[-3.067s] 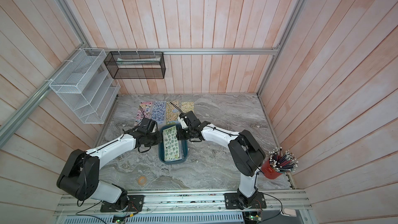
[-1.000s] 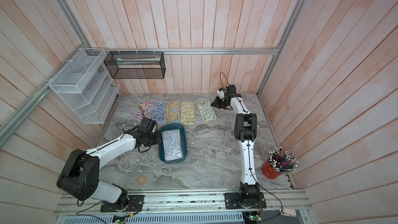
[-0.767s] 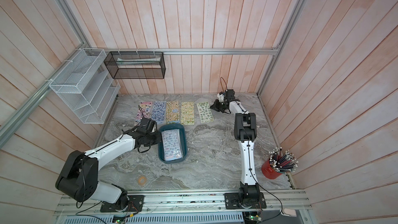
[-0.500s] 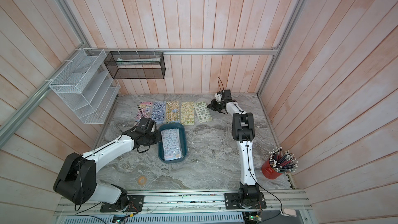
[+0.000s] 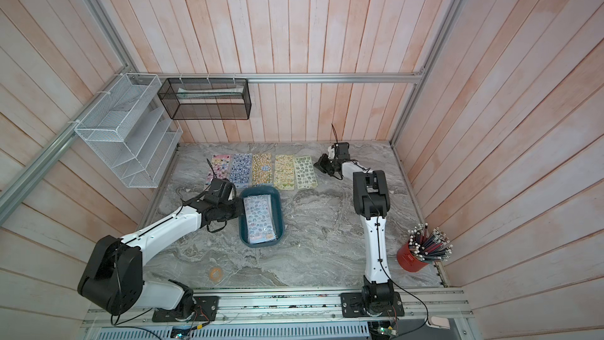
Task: Take the stickers out of the storage box
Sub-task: Pick up the storage box at the center of the board.
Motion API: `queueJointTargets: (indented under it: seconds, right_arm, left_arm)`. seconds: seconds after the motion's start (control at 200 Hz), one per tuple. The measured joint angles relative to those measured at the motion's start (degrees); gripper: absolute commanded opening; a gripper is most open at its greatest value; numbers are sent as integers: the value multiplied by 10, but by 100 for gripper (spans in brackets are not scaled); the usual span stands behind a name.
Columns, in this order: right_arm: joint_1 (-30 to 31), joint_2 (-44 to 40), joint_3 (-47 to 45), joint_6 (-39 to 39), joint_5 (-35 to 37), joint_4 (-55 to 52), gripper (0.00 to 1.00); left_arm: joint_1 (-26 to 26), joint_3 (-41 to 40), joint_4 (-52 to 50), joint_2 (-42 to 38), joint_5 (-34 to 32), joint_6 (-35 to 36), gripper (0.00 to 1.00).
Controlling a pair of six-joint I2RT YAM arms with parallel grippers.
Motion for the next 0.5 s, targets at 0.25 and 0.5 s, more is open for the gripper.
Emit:
queueJointTargets:
  seconds: [0.25, 0.5]
  right_arm:
    - [-6, -30, -24, 24, 24, 19, 0]
    - [-6, -58, -56, 26, 30, 40, 9]
  left_arm:
    - [0, 0, 0, 0, 0, 0, 6]
    - [0, 0, 0, 0, 0, 0, 6]
